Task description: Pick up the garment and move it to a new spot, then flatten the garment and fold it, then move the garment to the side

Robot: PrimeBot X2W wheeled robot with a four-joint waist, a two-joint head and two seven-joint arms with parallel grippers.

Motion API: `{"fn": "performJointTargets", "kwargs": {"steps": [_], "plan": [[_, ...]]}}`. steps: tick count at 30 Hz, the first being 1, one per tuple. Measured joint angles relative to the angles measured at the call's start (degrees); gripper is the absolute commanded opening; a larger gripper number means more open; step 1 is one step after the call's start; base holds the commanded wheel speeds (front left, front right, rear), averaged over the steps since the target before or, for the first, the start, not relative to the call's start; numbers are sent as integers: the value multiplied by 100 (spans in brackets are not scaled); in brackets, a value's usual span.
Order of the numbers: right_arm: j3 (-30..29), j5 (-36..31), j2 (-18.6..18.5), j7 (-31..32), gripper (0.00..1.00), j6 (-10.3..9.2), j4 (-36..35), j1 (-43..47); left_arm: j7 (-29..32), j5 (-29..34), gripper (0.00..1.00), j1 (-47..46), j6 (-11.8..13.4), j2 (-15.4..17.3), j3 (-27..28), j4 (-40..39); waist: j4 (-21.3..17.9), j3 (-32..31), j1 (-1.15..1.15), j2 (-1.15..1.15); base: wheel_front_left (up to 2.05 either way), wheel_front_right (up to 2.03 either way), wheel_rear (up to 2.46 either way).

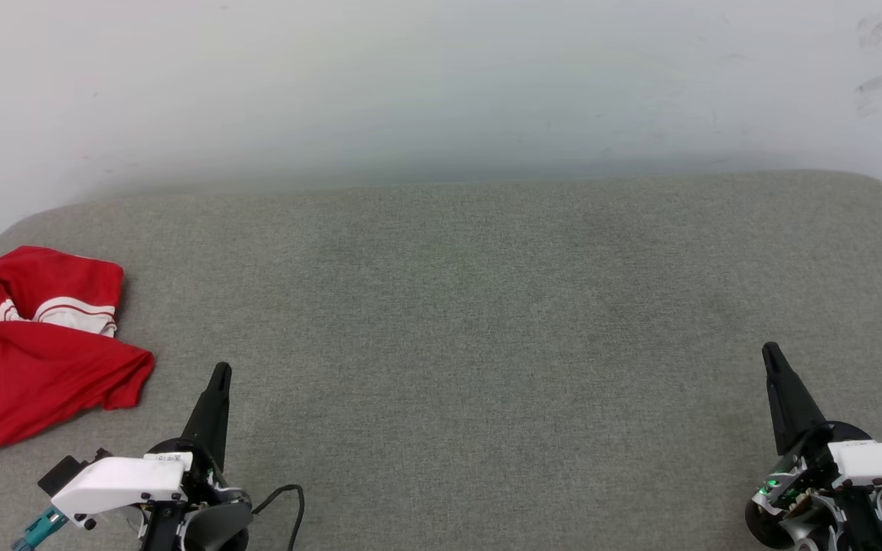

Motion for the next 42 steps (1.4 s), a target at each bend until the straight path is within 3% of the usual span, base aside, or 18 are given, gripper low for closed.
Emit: {"fn": "performJointTargets", "kwargs": {"steps": [42], "plan": [[1,0,0,0,0,0,0,0,0,0,0,0,0,0,-1,0,0,0,0,0,0,0,0]]}}
